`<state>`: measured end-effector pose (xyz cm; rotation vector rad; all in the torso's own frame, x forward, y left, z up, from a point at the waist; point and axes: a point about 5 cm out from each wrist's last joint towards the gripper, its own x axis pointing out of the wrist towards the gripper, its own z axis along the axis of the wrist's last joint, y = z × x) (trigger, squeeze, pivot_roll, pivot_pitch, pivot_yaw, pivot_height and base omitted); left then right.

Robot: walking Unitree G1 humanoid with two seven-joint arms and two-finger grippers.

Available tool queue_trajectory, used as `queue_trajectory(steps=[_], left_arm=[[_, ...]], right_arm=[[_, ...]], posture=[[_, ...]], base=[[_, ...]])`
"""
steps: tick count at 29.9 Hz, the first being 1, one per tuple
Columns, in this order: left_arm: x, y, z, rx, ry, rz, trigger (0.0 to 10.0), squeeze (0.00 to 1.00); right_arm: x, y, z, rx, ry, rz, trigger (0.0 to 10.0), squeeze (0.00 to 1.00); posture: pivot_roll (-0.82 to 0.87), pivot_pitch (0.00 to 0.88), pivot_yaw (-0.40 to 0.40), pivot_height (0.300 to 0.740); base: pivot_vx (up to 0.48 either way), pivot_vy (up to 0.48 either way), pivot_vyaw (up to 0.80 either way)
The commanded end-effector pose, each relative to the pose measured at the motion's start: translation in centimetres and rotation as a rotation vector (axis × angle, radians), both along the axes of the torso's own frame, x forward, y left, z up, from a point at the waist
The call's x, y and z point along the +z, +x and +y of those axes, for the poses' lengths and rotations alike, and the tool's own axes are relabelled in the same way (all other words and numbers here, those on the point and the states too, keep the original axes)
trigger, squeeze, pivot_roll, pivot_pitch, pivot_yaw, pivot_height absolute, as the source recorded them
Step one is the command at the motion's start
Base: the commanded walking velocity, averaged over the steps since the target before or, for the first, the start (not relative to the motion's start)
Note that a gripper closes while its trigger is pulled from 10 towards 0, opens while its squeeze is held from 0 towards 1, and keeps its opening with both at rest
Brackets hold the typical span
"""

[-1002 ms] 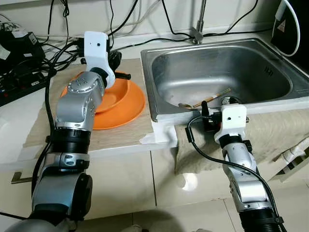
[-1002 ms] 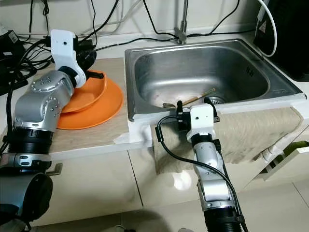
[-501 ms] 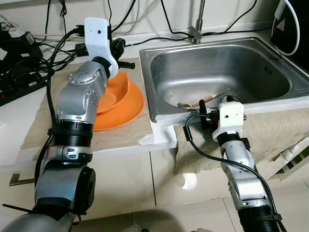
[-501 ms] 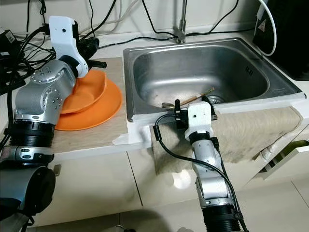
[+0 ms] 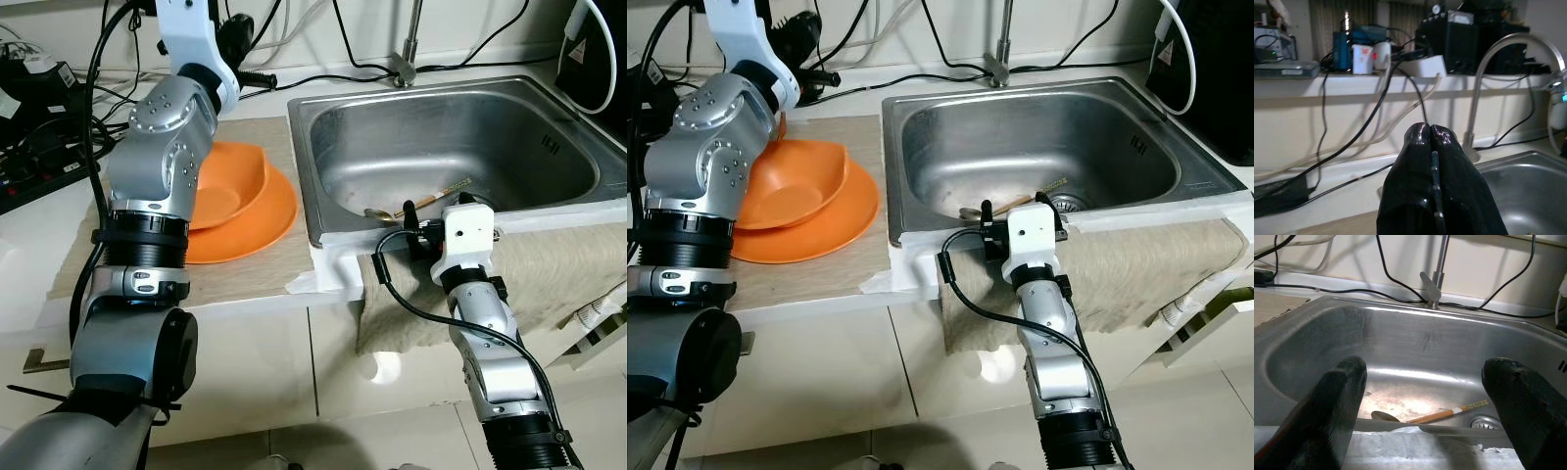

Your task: Kitchen organization

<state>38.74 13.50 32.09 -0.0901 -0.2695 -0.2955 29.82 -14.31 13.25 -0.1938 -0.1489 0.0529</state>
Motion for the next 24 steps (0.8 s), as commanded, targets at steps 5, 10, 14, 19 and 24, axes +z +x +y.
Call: queue_trajectory(steps=[5, 10, 14, 19, 24], left_arm=[[1.5, -0.3, -3.0, -0.151, -0.135, 0.022, 0.0, 0.0], [1.6, -0.9, -5.3, -0.262, -0.232, 0.064, 0.0, 0.0], [1.3, -1.4, -7.0, -0.342, -0.306, 0.113, 0.0, 0.0], [0.5, -2.0, -8.8, -0.411, -0.367, 0.167, 0.0, 0.0], [0.1, -2.6, -9.8, -0.451, -0.395, 0.206, 0.0, 0.0]], right_arm=[[-0.7, 0.0, 0.4, 0.016, -0.003, 0.03, 10.0, 0.0], [-0.5, 0.2, 0.3, 0.014, -0.004, 0.025, 10.0, 0.0], [-0.2, 0.4, 0.2, 0.012, -0.007, 0.016, 10.0, 0.0], [0.8, 0.9, 0.4, 0.034, -0.014, -0.003, 10.0, 0.0], [1.7, 1.5, 0.6, 0.052, -0.021, -0.02, 10.0, 0.0]], posture=[[-0.03, 0.0, 0.082, 0.74], [-0.03, 0.0, 0.083, 0.74], [-0.03, 0.0, 0.084, 0.74], [-0.04, 0.0, 0.084, 0.74], [-0.03, 0.0, 0.082, 0.74]], base=[[0.0, 0.0, 0.0], [0.0, 0.0, 0.0], [0.0, 0.0, 0.0], [0.0, 0.0, 0.0], [0.0, 0.0, 0.0]])
